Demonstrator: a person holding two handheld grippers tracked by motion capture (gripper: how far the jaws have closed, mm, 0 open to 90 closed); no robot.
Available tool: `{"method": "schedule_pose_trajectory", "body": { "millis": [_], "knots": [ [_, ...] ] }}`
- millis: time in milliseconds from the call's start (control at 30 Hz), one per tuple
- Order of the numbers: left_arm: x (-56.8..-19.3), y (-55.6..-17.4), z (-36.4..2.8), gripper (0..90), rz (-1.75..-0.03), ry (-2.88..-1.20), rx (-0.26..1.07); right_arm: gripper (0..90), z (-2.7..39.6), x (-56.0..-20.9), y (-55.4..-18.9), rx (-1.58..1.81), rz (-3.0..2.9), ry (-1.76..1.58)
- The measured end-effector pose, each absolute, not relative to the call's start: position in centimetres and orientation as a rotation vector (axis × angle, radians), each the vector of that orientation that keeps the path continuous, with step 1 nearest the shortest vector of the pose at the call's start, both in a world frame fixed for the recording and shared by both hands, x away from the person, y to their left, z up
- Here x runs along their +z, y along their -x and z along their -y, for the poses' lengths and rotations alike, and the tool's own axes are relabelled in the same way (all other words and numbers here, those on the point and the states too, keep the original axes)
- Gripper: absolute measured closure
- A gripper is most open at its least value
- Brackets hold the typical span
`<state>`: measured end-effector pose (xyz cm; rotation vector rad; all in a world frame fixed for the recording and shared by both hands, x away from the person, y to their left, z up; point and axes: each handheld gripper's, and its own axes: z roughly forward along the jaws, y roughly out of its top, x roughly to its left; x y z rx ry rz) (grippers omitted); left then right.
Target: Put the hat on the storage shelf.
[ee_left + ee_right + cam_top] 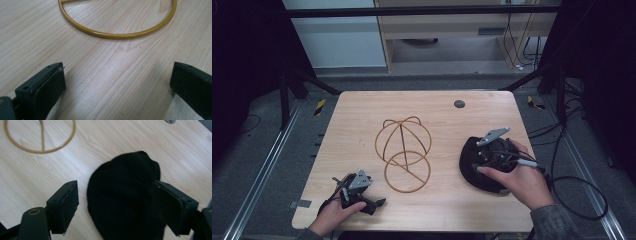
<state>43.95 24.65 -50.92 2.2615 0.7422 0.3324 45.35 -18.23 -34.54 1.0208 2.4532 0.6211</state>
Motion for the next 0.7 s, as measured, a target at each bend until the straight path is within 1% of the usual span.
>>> {"method": "schedule_pose_trajectory", "body": {
  "millis": [133,233,267,467,633,700],
  "knots": [
    [-50.9,-43.9,-24.6,0.0,-0.743,-2.260,0.331,18.2,19.5,-34.2,-46.2,0.566,-2.459,-1.057],
    [-50.9,-43.9,-24.6,0.0,-0.745,-2.257,0.330,18.6,20.1,-34.1,-46.7,0.557,-2.454,-1.080],
    [-50.9,-43.9,-24.6,0.0,-0.744,-2.258,0.333,20.5,20.6,-34.1,-47.2,0.535,-2.462,-1.098],
    [-50.9,-43.9,-24.6,0.0,-0.742,-2.259,0.332,20.6,21.8,-34.1,-48.6,0.504,-2.491,-1.140],
    [-50.9,-44.0,-24.6,0.0,-0.740,-2.259,0.331,19.7,22.0,-34.5,-49.4,0.497,-2.532,-1.160],
    [-50.9,-44.0,-24.6,0.0,-0.739,-2.260,0.331,20.7,21.8,-34.8,-49.8,0.484,-2.543,-1.152]
  ]
}}
